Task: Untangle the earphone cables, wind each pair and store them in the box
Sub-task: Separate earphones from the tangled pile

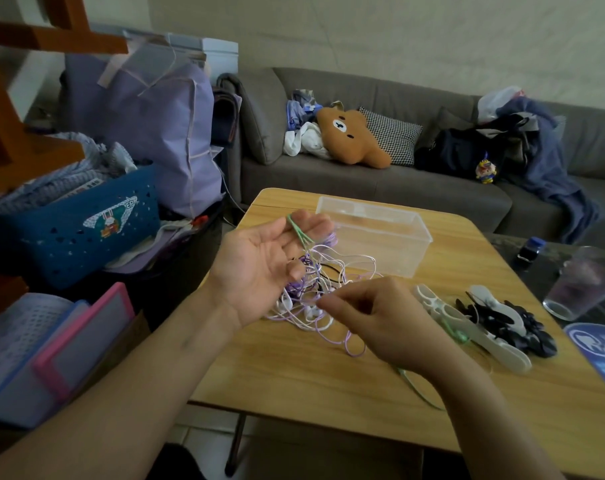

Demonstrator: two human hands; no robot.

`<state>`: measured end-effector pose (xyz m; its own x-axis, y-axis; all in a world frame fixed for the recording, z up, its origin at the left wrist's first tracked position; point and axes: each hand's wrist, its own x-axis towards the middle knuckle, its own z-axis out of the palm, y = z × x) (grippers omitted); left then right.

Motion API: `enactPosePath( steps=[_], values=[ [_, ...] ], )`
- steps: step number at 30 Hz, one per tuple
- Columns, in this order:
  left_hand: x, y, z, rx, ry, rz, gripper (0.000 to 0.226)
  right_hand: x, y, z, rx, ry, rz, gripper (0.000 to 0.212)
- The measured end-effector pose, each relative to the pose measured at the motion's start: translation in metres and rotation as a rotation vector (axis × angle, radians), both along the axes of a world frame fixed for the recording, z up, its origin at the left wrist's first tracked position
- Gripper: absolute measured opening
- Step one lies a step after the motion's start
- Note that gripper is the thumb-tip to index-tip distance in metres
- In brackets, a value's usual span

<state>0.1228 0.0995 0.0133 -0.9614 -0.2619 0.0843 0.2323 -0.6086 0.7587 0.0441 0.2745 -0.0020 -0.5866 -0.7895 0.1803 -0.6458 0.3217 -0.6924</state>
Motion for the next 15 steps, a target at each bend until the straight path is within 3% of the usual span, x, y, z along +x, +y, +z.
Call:
enactPosePath(
  steps=[4,7,10,15],
  values=[
    [-0.001,-0.001,-0.008,-0.674,-0.044,0.302,0.032,0.012,-0.002,0.005,-0.072,0.074,0.057,0.029],
    [0.003,0.005,-0.01,-1.016,-0.016,0.281,0.031,0.017,-0.002,0.014,-0.307,0.069,0.03,0.022],
    [0.009,0.013,-0.01,-1.009,-0.053,0.113,0.032,0.013,0.0,0.019,-0.49,0.093,-0.12,0.012],
    [0.006,0.016,-0.011,-0.884,-0.14,-0.079,0.031,-0.007,0.007,0.014,-0.564,-0.01,-0.336,0.011]
  ],
)
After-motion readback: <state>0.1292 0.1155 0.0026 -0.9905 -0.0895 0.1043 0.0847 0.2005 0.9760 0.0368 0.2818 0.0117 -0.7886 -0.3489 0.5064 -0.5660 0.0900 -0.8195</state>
